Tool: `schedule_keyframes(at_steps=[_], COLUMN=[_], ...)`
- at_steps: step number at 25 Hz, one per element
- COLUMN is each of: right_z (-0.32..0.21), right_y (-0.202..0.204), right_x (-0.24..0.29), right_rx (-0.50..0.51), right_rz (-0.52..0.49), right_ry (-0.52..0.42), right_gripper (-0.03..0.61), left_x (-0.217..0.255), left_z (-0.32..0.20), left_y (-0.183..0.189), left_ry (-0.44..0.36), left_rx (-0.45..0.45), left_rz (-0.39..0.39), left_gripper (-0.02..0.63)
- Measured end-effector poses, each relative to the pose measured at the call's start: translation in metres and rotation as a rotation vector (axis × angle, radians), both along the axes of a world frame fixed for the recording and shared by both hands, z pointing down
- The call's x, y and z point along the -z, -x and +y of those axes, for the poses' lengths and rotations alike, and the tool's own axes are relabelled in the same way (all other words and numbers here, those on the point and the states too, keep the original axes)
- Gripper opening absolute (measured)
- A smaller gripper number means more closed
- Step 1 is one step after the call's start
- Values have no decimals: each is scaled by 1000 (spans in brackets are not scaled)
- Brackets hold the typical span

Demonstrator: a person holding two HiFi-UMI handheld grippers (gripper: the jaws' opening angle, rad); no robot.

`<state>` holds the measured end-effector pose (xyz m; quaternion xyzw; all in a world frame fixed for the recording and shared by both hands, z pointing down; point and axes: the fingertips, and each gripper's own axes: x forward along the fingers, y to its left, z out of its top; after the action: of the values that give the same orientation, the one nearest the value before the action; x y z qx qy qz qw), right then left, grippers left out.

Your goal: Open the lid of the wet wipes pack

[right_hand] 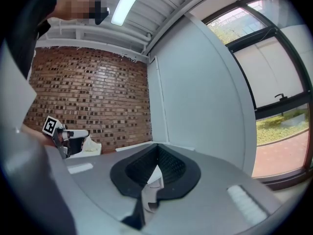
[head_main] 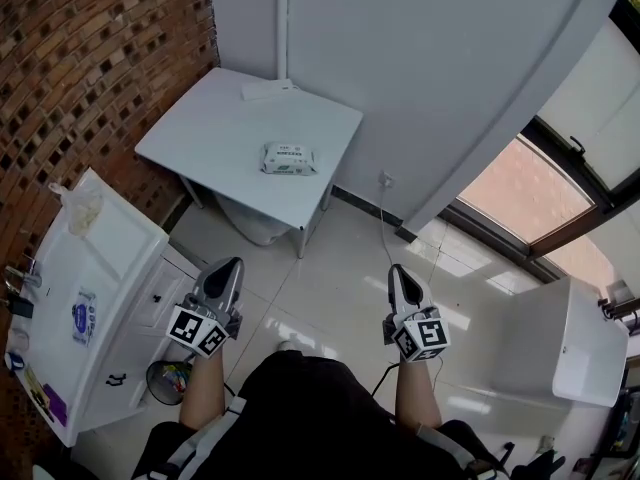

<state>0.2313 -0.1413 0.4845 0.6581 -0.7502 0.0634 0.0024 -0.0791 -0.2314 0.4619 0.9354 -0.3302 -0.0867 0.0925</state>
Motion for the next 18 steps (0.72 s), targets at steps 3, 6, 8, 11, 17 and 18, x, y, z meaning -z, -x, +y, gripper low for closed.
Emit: schedule_keyframes(at_steps=[3,6,8,11,17,18], right_z=[-13,-23,-31,-48,-101,-112], right_y=[0,2,0,2,-3,-5], right_x=[-1,-5,-12,-21,-30,-29], right_rx=[-27,-24,-25,-7,66,78], right_rz=[-11,-6,-12,-21,-18,-20], right_ry=[-5,13,30,51,55,52], right_gripper=[0,0,0,0,0,0], left_x=[-4,-5,-6,-14,-18,-17], left_z=[-23,-38,-43,-52,-88,-95], left_y=[8,9,3,-9,-24,-25], left_ry=[6,4,-8,-9,-11,-15], left_rx=[3,-1,-22,-41,-18,-8], left_rz=[-1,2,-7,-36,-44,-45], left_gripper=[0,0,0,0,0,0])
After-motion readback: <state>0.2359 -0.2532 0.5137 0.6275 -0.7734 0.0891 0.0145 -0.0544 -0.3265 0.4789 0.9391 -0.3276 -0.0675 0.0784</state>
